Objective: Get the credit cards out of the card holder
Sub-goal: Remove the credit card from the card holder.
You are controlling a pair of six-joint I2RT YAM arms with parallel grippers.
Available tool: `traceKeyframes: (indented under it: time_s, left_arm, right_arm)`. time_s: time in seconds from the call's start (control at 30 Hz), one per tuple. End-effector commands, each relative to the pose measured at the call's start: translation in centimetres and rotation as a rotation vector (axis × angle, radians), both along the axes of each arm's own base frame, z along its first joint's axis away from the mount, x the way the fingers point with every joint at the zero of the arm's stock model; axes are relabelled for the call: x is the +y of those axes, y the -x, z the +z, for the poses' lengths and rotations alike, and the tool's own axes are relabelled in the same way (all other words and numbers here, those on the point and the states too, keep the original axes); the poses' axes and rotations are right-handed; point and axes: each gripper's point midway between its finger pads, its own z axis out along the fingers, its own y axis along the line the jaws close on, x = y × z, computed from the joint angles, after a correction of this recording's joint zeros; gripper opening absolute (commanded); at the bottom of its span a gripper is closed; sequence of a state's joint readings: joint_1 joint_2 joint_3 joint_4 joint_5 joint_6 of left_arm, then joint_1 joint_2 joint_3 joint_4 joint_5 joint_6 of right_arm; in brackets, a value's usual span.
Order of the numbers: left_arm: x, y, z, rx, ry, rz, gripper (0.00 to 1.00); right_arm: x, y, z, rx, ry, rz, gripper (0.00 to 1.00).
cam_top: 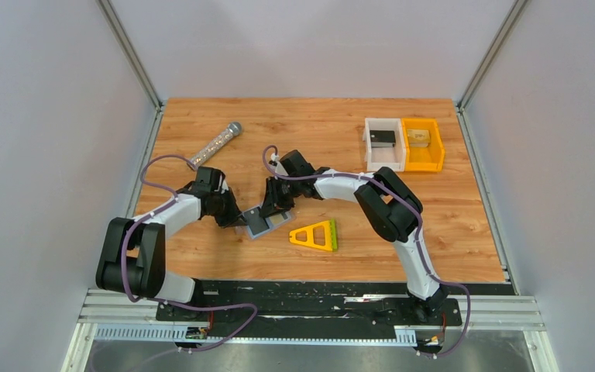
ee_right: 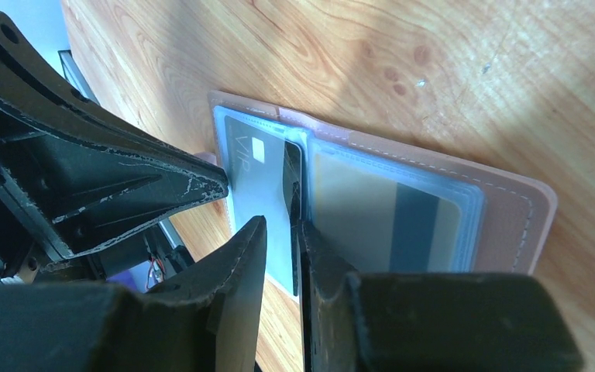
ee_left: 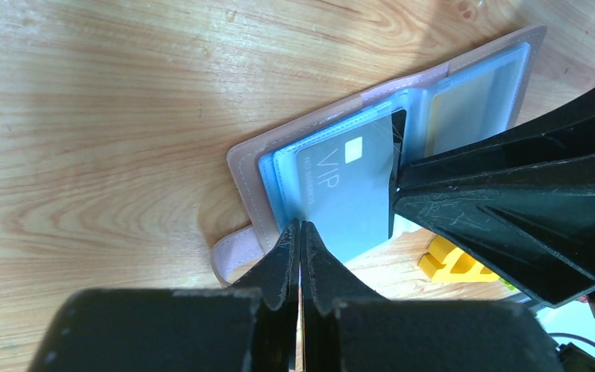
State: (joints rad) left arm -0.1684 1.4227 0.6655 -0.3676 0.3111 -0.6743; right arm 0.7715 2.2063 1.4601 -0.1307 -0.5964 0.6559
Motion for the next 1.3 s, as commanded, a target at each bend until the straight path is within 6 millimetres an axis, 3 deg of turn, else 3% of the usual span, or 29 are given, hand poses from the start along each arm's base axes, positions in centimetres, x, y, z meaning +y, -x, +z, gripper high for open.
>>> traceKeyframes:
  time_s: [0.0,0.53,1.07,1.27]
  left_arm:
    - [1.1,0.8,-0.8,0.011,-0.060,-0.004,0.00]
    - [1.0,1.1,-2.0,0.038,-0.054,-0.005,0.00]
    - [1.0,1.3,-2.0,0.039,-0.057,-0.008,0.00]
    - [1.0,1.4,-2.0,0.040,-0.053,-0.008,0.00]
  right_arm:
    - [0.4,-0.8,0.2,-0.047,0.012,-0.003,0.23]
    - [-0.2,-0.9,-0.5,-0.023,0.076,-0.049,0.33]
    - [-1.0,-1.2,-1.5,-0.059,0.202,-0.070,0.32]
    - [0.1,-0.3,-0.8,-0.033,0.125,-0.001,0.33]
